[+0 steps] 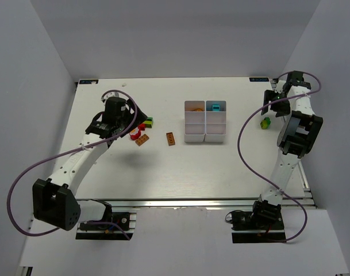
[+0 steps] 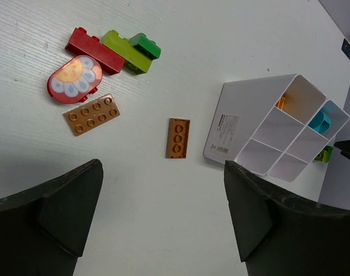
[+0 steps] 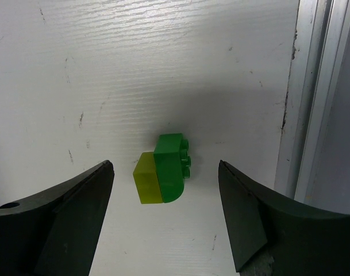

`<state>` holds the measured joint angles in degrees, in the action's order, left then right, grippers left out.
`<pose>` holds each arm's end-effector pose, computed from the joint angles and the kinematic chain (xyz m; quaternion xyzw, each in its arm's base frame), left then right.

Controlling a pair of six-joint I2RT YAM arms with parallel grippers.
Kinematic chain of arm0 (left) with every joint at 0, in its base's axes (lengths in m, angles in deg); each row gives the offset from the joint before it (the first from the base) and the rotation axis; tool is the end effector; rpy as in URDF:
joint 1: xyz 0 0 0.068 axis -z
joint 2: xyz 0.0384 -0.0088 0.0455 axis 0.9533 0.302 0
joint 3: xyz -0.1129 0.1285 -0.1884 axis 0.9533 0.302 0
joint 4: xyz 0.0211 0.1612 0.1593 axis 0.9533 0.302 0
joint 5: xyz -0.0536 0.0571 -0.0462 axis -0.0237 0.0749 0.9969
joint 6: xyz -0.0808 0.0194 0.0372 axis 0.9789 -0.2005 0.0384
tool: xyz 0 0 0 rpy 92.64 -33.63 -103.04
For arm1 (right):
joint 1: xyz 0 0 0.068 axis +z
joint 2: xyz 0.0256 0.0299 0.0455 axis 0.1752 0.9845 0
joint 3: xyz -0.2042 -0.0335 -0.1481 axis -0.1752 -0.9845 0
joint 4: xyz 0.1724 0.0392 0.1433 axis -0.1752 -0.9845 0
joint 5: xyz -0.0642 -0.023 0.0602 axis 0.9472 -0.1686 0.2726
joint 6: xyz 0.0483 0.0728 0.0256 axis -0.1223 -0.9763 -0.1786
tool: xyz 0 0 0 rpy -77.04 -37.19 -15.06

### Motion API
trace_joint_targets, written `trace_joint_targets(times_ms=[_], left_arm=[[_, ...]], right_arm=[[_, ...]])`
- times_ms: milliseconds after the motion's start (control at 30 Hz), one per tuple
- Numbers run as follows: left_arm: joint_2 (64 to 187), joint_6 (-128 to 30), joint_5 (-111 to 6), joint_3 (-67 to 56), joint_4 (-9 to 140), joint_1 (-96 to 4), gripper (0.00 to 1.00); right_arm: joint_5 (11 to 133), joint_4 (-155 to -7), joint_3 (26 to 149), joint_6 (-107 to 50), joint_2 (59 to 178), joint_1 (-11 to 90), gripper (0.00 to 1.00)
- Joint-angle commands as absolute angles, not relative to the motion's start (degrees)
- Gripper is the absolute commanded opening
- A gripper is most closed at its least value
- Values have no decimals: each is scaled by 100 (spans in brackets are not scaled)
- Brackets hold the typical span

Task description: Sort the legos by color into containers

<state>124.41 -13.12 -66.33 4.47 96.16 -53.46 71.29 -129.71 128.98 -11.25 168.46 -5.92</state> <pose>0.2745 -0.0859 0.2630 -0.2406 0.8749 -0.1910 0.3743 0.4528 -0.1180 0.1663 0.0300 0.9704 0.0133 0.2392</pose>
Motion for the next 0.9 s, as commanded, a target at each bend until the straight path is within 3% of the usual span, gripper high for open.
trace_joint_targets(times_ms=[0, 867], left_arm=[[12198, -1247, -6727, 561, 9612, -5344, 95], [12620, -1449, -6701, 631, 9559, -5344, 95]], right_arm=[[7165, -12807, 12853, -1224, 16534, -600, 78], [7358, -12781, 12879, -1408, 16622, -591, 76]])
